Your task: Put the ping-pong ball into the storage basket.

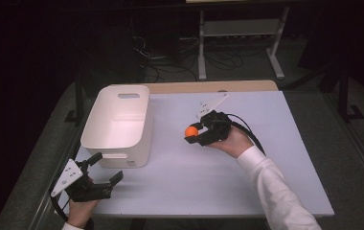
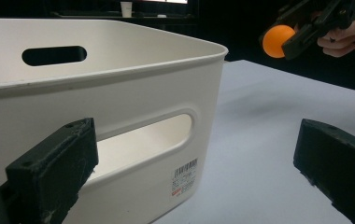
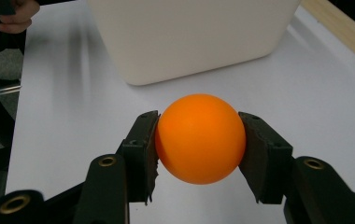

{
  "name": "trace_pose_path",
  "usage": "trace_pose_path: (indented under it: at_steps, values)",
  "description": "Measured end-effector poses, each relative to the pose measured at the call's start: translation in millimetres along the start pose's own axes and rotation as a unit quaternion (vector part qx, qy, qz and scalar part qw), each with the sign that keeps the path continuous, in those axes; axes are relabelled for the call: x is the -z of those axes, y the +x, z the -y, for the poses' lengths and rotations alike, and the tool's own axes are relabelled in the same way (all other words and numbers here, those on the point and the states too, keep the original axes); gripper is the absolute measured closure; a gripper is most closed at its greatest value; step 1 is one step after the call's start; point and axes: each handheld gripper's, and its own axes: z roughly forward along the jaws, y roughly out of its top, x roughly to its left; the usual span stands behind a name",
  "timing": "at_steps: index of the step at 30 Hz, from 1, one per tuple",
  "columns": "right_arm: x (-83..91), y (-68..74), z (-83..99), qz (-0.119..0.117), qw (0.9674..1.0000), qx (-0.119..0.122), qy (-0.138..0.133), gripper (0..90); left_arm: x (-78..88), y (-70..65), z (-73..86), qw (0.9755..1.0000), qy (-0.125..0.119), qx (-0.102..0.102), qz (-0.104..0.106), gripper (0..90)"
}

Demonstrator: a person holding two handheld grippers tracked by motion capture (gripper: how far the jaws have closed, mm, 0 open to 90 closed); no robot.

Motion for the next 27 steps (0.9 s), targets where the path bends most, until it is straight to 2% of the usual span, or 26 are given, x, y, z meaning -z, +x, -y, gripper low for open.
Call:
trace_pose_path:
  at_steps: [4, 5, 8, 9, 10, 11, 13, 14, 15, 18, 22, 27]
  values:
    - [5.2, -0.8, -8.7, 0.005, 0.9998, 0.016, -0.008, 49.3, 0.5, 0.3, -0.2, 1.0, -0.001, -0.001, -0.001, 0.0]
    - [5.5, -2.5, -9.6, 0.006, 0.9996, 0.027, -0.011, 49.3, 0.6, 0.5, -0.2, 1.0, -0.001, -0.002, -0.001, 0.0]
    - [8.0, -2.9, -13.4, 0.006, 0.9997, 0.023, -0.012, 49.3, 0.6, 0.7, -0.2, 1.0, -0.001, -0.001, 0.0, 0.0]
    - [8.1, -4.2, -14.1, 0.008, 0.9995, 0.029, -0.012, 49.3, 0.5, 0.6, -0.2, 1.0, -0.002, -0.001, 0.0, 0.0]
    - [8.0, -3.9, -15.0, 0.008, 0.9996, 0.026, -0.012, 49.3, 0.6, 0.5, -0.2, 1.0, -0.002, -0.001, 0.0, 0.0]
    - [8.8, -1.6, -16.3, 0.005, 0.9999, 0.01, -0.01, 49.3, 0.7, 0.5, -0.3, 1.0, -0.001, -0.002, 0.0, 0.0]
    - [8.4, -3.3, -17.3, 0.007, 0.9997, 0.022, -0.01, 49.4, 0.9, 0.5, -0.4, 1.0, -0.002, -0.002, -0.002, 0.0]
    - [8.5, -2.6, -18.1, 0.007, 0.9998, 0.019, -0.01, 49.3, 0.7, -0.3, -0.3, 1.0, -0.006, 0.003, -0.003, 0.0]
    - [8.5, -2.4, -18.7, 0.006, 0.9998, 0.018, -0.011, 49.3, 1.6, 0.3, -0.6, 1.0, -0.006, -0.002, -0.002, 0.0]
    - [9.1, -2.9, -20.7, 0.008, 0.9996, 0.025, -0.013, 49.4, 1.4, 0.3, -0.5, 1.0, -0.007, -0.001, -0.002, 0.0]
    - [11.8, -3.4, -23.7, 0.009, 0.9996, 0.02, -0.017, 49.3, 1.0, -0.2, -0.3, 1.0, -0.008, -0.001, 0.0, 0.0]
    - [13.6, -3.6, -28.0, 0.01, 0.9992, 0.028, -0.025, 49.3, 0.9, -0.1, -0.4, 1.0, -0.008, -0.001, -0.001, 0.0]
